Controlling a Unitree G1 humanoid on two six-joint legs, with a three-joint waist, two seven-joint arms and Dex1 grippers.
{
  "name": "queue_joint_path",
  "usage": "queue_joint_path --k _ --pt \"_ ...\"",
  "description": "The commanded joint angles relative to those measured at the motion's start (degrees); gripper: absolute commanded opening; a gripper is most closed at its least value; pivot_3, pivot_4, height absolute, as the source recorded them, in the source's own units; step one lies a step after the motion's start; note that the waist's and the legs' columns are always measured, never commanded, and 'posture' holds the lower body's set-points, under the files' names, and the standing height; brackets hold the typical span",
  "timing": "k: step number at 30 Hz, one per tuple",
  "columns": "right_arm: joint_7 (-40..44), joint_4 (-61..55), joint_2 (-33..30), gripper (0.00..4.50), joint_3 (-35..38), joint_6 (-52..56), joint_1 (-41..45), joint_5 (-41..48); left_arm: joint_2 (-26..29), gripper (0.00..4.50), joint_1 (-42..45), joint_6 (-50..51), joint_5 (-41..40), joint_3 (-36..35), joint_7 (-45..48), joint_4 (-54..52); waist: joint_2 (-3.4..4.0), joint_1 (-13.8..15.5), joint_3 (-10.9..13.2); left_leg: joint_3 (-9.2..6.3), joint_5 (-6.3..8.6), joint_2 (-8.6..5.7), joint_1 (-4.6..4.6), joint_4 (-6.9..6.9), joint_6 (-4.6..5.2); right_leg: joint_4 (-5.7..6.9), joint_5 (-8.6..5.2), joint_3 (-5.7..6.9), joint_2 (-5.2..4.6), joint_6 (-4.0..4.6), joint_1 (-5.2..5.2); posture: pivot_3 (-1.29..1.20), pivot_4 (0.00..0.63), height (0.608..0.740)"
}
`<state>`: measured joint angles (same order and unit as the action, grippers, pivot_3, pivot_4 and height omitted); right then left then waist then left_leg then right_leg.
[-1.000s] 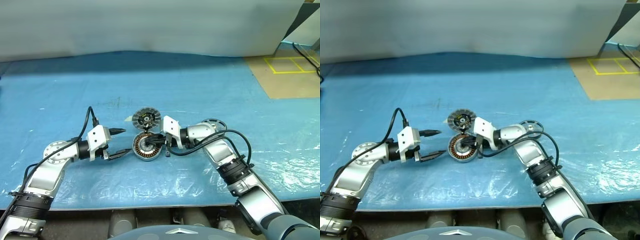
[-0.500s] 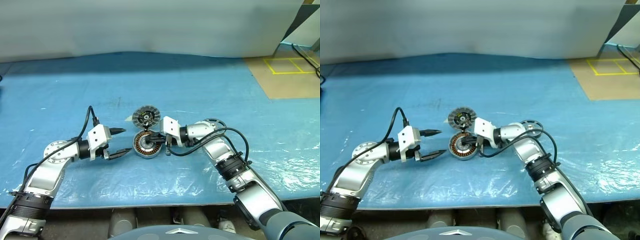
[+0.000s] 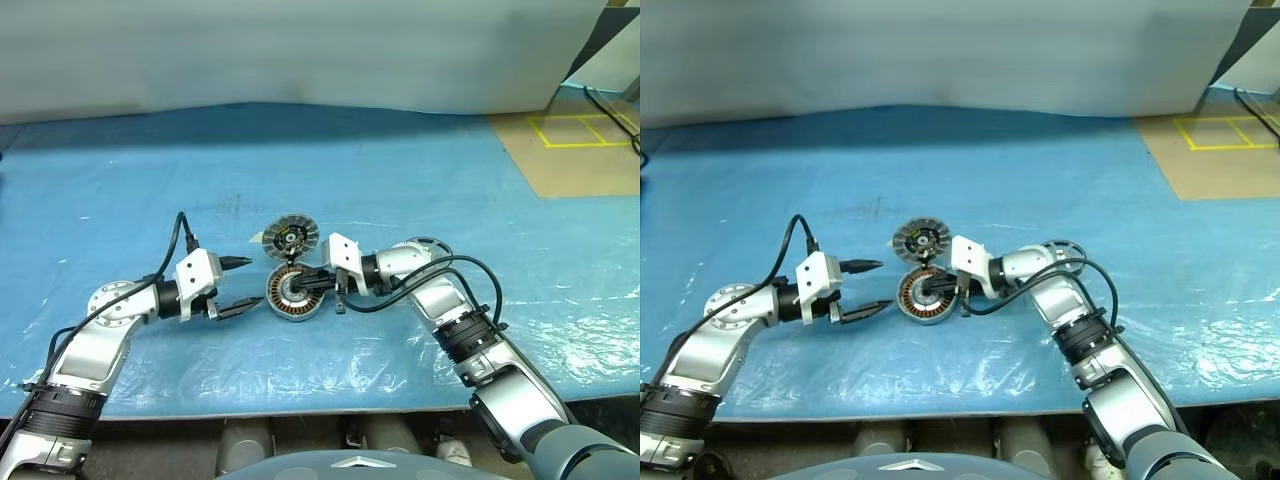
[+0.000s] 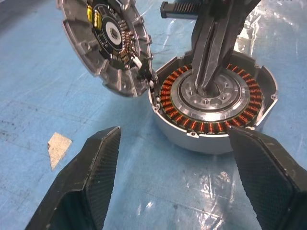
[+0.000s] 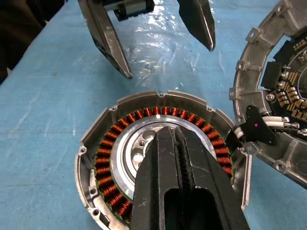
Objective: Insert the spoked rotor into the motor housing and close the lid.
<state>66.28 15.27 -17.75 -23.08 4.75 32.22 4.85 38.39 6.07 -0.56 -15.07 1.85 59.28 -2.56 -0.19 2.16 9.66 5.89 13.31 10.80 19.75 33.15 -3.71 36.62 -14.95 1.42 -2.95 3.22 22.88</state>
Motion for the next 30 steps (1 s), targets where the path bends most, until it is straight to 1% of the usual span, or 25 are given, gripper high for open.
queue_joint_path --k 1,7,23,30 --pt "0.6 -3.6 0.4 0.04 1.2 1.0 0.5 2.1 0.2 3.73 0.0 -2.4 0.0 -1.0 0.5 0.7 0.0 0.0 0.0 0.0 0.0 0.0 0.0 0.0 0.0 0.0 0.0 0.0 0.0 0.0 0.0 0.0 0.15 0.74" --pt "-0.2 -4.6 0.6 0.04 1.2 2.4 0.9 2.1 0.1 3.73 -0.4 -4.0 0.1 -0.9 0.6 1.9 0.0 0.0 0.0 0.0 0.0 0.0 0.0 0.0 -0.01 -0.01 -0.01 0.0 0.0 0.01 0.0 0.0 0.15 0.74" --pt "-0.6 -0.3 0.1 0.04 0.1 0.5 1.7 -0.8 0.1 3.73 -0.4 -4.1 0.2 -0.7 0.3 1.7 0.0 0.0 0.0 0.0 0.03 0.0 0.02 0.0 -0.05 -0.01 0.0 0.0 0.0 0.0 0.02 0.0 0.15 0.74" --pt "-1.1 -0.2 -1.1 0.04 -1.0 0.4 1.5 -3.8 0.0 3.73 -0.8 -4.2 0.2 -0.7 0.3 1.5 0.0 0.0 0.0 0.0 0.03 -0.01 0.01 0.0 -0.05 -0.01 0.01 0.0 0.0 -0.01 0.02 0.0 0.15 0.74"
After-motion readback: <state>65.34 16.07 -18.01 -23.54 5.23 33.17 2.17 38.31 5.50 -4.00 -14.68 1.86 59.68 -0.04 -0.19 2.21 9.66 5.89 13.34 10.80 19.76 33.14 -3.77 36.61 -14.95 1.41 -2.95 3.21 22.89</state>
